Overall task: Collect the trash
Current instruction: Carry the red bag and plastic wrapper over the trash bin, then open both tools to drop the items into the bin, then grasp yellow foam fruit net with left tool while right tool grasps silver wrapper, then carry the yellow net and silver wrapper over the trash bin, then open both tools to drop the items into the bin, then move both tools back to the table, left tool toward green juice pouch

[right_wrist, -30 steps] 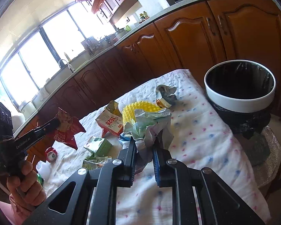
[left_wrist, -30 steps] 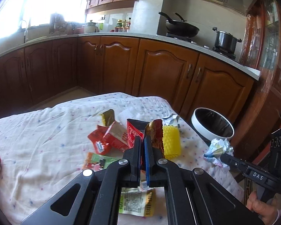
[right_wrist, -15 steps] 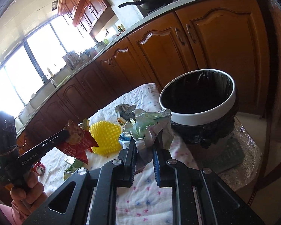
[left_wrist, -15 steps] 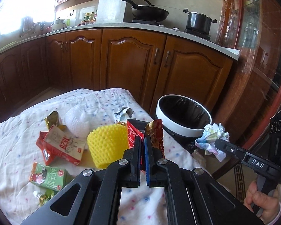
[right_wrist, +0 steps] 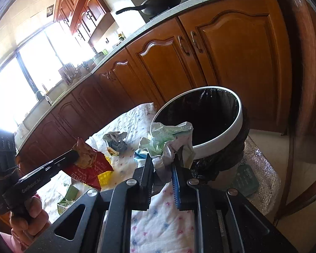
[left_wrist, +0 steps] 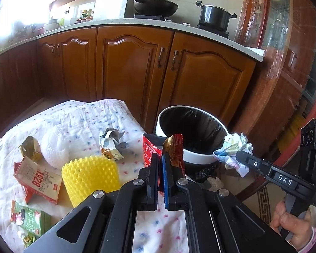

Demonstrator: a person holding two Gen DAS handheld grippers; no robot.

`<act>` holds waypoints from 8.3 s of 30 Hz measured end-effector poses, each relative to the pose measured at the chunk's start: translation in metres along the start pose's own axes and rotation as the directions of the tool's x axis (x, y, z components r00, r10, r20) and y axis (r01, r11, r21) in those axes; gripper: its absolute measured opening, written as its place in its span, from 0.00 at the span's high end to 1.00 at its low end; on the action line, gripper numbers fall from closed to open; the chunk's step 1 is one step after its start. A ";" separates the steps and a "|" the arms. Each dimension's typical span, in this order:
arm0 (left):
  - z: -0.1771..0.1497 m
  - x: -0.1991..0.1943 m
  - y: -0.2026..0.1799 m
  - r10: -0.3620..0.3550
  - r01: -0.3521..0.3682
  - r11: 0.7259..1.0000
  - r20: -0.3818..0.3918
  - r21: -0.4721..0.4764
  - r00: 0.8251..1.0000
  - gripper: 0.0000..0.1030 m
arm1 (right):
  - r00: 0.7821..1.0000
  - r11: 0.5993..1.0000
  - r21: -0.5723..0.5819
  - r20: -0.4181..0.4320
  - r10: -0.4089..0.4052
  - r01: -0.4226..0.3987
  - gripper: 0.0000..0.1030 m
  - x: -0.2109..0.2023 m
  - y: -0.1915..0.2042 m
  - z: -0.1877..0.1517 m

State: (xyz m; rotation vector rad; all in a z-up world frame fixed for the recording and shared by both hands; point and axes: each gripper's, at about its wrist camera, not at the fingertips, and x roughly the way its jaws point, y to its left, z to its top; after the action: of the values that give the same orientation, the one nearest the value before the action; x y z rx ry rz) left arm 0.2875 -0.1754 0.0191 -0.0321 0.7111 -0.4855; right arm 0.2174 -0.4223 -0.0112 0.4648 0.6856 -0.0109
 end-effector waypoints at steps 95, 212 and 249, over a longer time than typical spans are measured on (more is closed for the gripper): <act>-0.031 0.003 0.092 0.054 -0.095 0.954 -0.149 -0.285 0.987 0.42 | 0.977 0.984 -0.038 -0.131 0.168 -0.174 0.03 0.080 0.093 -0.010; -0.023 0.042 0.014 0.021 -0.050 0.985 -0.174 -0.167 0.985 0.51 | 0.987 0.987 0.076 -0.056 0.149 -0.144 0.03 0.014 0.015 -0.013; -0.085 -0.039 0.145 0.249 -0.315 0.916 -0.262 -0.248 0.932 0.49 | 0.919 0.945 -0.036 -0.248 0.307 -0.325 0.03 0.035 0.132 -0.101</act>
State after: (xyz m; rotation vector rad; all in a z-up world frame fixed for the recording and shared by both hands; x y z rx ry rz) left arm 0.2689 -0.0179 -0.0493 -0.1458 0.9893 -0.1020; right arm 0.2045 -0.2566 -0.0474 0.5037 0.8380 0.3825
